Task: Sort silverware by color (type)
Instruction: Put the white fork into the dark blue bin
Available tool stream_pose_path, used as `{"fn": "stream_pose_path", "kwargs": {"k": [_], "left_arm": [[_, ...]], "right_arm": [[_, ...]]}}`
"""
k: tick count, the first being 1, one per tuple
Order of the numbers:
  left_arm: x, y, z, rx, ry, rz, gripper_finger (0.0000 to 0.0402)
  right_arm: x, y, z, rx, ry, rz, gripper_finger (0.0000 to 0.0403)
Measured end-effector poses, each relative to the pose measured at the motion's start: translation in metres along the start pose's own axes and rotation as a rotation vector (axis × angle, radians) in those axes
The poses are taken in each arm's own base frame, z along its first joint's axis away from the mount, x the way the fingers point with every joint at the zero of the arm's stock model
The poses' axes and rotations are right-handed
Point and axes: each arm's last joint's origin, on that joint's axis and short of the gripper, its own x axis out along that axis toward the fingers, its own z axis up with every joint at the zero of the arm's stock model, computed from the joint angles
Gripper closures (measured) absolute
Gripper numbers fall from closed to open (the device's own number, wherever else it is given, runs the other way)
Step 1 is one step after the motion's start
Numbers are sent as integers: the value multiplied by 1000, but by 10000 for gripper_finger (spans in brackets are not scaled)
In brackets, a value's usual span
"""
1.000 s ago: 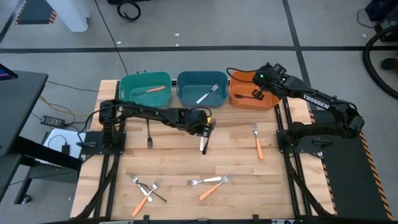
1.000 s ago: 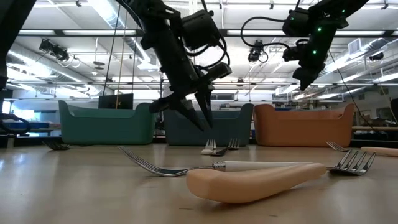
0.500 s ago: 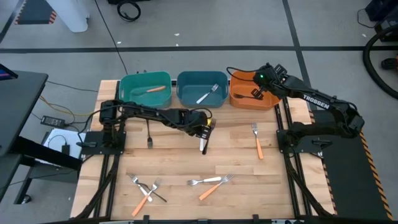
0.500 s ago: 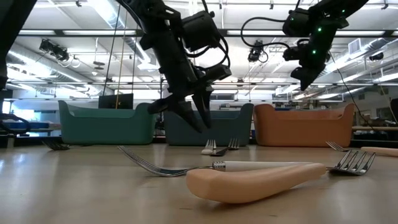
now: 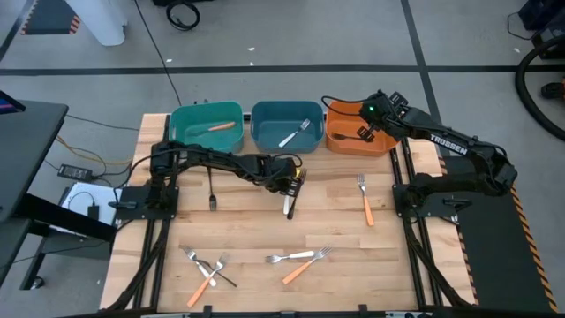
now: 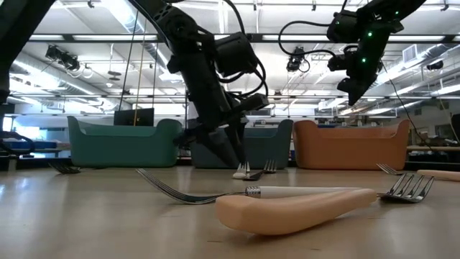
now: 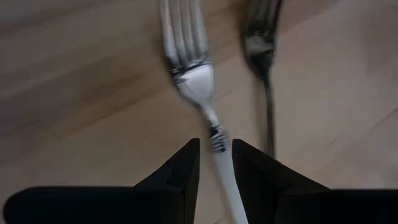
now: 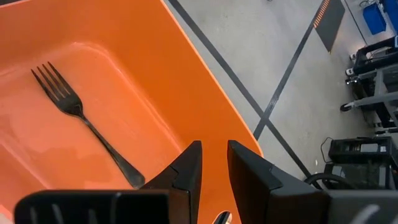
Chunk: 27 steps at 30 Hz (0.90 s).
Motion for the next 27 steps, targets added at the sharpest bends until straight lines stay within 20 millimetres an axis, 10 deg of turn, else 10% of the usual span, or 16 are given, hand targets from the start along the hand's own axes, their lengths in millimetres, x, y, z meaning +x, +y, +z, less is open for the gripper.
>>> {"fn": "stream_pose_path", "kwargs": {"k": [27], "left_arm": [[23,20,0,33,21,162,311]], "right_arm": [[0,0,0,-2,1,1,318]]}}
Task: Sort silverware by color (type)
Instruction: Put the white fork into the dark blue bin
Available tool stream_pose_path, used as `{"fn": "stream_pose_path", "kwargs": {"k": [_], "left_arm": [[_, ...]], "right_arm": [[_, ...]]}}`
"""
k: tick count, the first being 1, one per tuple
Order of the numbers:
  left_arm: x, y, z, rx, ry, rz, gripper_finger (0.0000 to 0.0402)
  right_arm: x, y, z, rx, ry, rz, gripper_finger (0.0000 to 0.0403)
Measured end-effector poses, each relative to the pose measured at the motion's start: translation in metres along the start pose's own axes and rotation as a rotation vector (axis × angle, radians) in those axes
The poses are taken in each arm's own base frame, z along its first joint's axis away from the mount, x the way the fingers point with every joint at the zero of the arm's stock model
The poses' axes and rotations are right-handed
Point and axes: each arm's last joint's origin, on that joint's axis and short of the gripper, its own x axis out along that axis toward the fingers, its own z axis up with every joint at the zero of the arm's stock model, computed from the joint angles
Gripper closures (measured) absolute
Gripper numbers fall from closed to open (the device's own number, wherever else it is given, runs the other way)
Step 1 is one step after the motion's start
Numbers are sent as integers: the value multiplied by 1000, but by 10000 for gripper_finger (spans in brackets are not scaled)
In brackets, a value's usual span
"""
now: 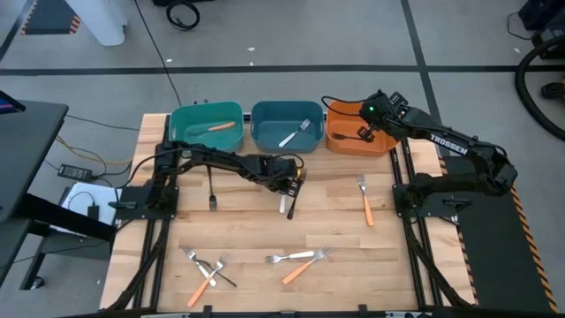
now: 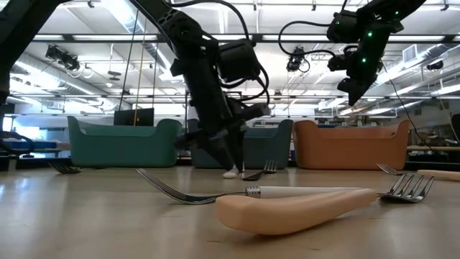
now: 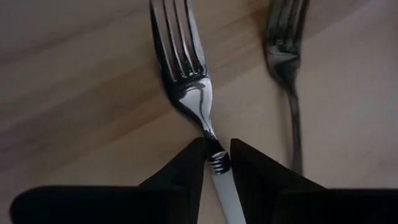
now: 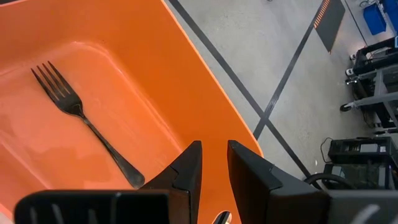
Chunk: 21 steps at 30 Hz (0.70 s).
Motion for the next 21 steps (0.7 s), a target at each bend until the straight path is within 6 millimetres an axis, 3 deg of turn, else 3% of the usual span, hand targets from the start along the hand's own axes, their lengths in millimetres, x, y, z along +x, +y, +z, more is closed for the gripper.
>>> {"fn": "stream_pose_path", "kwargs": {"k": [9,18,21], "left_arm": [[-1,2,0,153,-6,21,361],[-4,0,-1,251,83,-72,362],[-16,-6,2,283,72,-104,367]], "right_arm": [[0,0,0,0,-1,3,318],[0,0,0,0,0,4,318],[0,0,1,3,-6,3,318]]}}
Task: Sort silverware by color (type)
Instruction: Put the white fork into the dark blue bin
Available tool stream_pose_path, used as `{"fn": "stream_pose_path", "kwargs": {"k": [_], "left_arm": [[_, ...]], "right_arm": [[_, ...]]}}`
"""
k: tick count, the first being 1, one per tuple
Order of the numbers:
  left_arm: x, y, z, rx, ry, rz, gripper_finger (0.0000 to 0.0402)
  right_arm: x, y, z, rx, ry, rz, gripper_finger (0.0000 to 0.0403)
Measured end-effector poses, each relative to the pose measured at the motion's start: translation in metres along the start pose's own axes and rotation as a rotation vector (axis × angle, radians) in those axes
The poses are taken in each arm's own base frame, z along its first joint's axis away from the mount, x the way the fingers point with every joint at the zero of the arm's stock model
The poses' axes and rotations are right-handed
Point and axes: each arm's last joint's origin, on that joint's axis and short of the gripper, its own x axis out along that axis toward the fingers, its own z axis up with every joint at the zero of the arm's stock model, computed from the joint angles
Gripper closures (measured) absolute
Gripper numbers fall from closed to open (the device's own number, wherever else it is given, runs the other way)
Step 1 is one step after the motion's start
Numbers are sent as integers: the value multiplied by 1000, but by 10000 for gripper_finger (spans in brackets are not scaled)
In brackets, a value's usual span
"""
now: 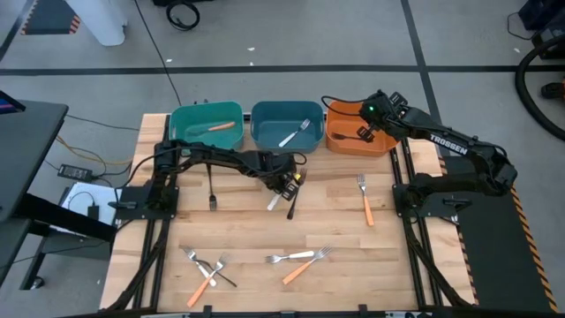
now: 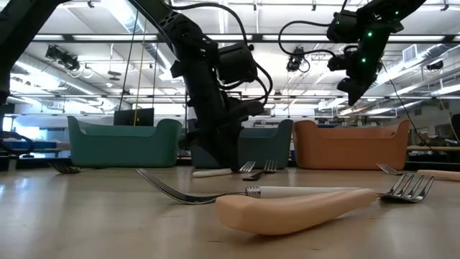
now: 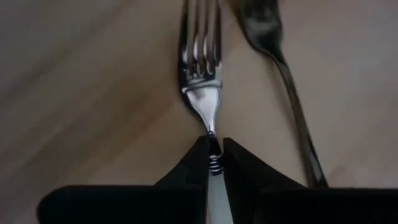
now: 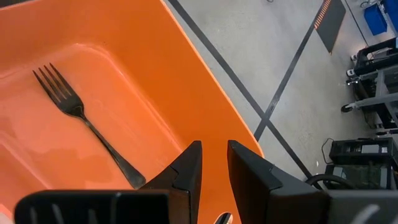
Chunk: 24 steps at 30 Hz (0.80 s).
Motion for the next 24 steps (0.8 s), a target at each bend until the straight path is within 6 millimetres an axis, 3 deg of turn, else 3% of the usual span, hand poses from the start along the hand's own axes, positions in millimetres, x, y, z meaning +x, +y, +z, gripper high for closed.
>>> {"fn": "stream_pose_path", "kwargs": {"k": [8,18,24], "left_arm": [[-46,-13,9,80,-73,-82,398],[-51,-12,8,94,-62,-68,399],[-84,-11,12,127,-114,-98,399]], "right_arm": [[0,0,1,6,-5,0,318],[0,0,1,7,-6,5,318],[0,0,1,7,-8,17,318]]}}
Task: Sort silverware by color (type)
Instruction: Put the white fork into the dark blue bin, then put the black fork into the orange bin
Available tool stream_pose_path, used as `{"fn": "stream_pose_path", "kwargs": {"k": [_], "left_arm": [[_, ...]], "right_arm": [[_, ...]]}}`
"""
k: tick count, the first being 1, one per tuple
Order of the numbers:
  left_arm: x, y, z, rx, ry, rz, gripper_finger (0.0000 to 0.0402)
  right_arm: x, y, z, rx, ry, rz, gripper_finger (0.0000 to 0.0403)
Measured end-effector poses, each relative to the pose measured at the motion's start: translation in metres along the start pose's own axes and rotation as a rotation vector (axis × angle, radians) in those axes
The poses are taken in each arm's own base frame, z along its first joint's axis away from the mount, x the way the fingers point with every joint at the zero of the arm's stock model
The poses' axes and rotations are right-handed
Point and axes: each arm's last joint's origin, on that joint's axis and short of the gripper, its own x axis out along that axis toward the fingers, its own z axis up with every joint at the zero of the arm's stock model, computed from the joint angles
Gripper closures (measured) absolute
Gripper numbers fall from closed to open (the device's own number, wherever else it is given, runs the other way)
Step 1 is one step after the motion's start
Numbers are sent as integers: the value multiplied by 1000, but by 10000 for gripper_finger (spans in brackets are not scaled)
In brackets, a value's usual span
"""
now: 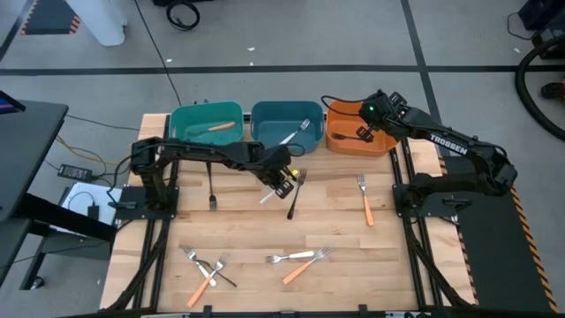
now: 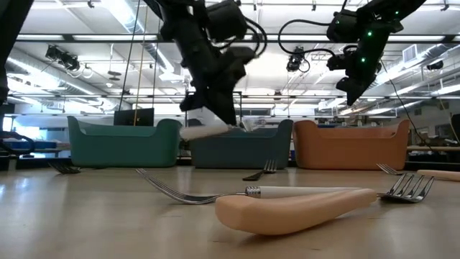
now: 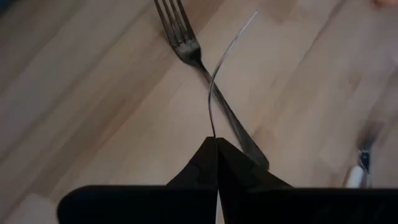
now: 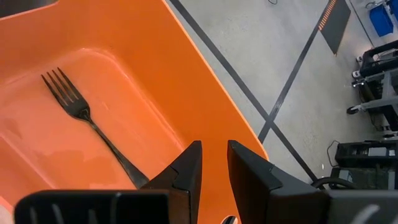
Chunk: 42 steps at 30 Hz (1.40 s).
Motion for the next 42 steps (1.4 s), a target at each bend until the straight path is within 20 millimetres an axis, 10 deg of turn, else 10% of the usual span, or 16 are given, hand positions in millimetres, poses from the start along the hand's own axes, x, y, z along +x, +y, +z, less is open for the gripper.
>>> {"fn": "stream_pose_path", "kwargs": {"k": [12,18,26,42], "left_arm": [[-93,41,48,37,-408,38,400],[-110,69,79,411,-646,253,400],[-85,104,87,424,-534,346,399],[-45,113,79,479,-345,358,323]], "right_arm": [[0,0,0,0,0,2,318],[0,0,1,3,-7,9,318],[0,1,3,11,-32,42,318],[0,1,3,66,-34,59,318]]}}
